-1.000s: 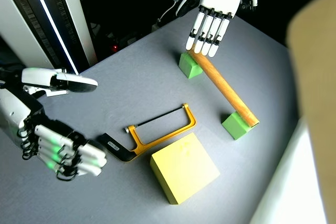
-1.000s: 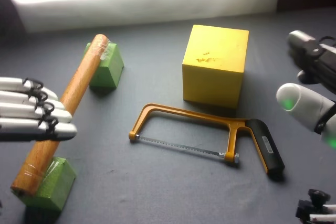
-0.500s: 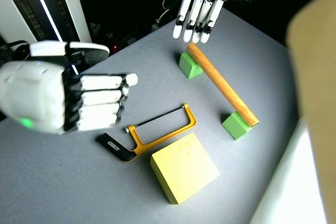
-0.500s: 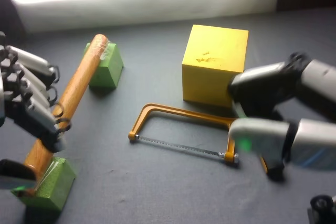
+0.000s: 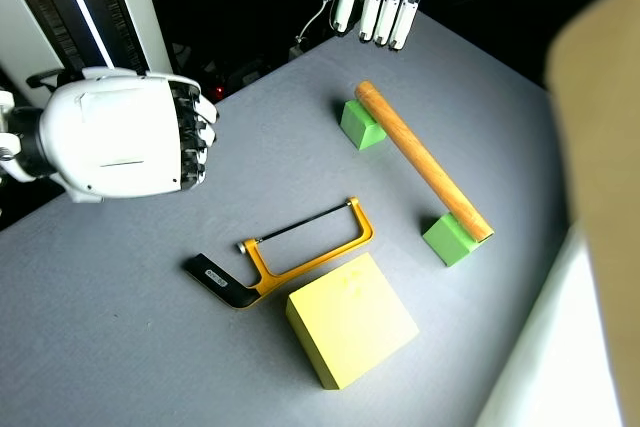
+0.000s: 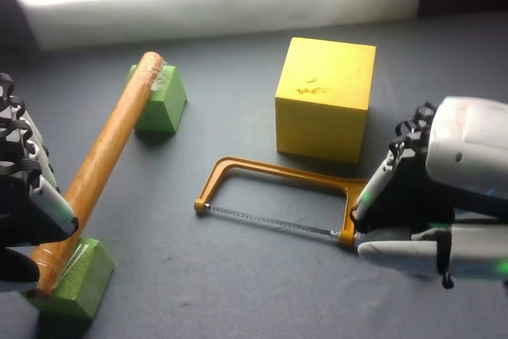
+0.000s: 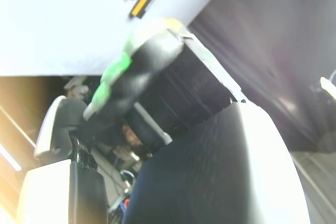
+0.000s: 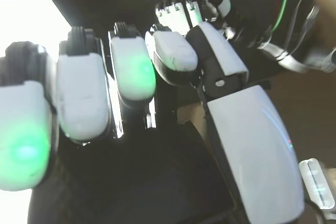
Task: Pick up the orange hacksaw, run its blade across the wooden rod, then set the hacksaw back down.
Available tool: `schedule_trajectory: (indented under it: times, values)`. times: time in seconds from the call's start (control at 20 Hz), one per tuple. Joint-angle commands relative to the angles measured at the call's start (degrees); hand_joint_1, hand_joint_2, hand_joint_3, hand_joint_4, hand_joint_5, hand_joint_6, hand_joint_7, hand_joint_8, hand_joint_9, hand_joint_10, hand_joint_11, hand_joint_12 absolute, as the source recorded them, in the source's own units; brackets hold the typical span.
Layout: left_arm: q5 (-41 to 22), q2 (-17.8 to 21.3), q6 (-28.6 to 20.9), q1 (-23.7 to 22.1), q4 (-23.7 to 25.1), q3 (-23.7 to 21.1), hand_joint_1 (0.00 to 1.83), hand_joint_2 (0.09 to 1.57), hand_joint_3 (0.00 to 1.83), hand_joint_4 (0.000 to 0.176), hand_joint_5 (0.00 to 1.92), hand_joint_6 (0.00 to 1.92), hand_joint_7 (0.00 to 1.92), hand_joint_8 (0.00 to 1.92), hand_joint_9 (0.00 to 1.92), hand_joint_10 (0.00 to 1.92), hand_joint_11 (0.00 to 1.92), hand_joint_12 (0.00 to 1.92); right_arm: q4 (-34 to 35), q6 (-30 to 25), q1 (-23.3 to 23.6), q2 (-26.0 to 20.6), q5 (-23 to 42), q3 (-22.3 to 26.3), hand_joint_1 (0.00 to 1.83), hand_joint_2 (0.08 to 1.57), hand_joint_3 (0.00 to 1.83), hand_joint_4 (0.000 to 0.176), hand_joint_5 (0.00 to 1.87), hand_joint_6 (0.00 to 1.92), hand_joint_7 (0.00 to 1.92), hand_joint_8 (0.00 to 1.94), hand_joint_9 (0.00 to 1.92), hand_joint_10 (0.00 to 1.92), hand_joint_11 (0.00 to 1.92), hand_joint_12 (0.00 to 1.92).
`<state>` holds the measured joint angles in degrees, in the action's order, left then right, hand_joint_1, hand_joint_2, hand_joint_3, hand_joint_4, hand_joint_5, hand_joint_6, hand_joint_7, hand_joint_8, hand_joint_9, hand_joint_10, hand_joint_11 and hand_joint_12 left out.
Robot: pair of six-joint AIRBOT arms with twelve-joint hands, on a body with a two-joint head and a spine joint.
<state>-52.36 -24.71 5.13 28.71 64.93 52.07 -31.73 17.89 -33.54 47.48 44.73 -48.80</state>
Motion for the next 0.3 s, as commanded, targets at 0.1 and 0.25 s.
schedule_trajectory:
  times: [0.1, 0.25]
  values:
    - [-2.1, 0.2, -0.1, -0.9, -3.8, -0.6, 0.91, 1.31, 0.01, 0.133, 1.28, 1.92, 1.37, 1.92, 1.33, 1.92, 1.31, 1.92, 0.0, 0.0, 1.4, -1.2, 7.7, -0.4, 0.62, 1.43, 0.00, 0.176, 1.26, 1.92, 1.45, 1.94, 1.59, 1.92, 1.76, 1.92]
    - [-3.0, 0.6, 0.0, -0.7, -3.8, -0.8, 0.89, 1.32, 0.01, 0.107, 1.22, 1.92, 1.32, 1.92, 1.28, 1.92, 1.27, 1.92, 0.0, 0.9, 1.4, -1.7, 9.1, -0.4, 0.61, 1.44, 0.00, 0.176, 1.23, 1.92, 1.43, 1.94, 1.58, 1.92, 1.75, 1.92]
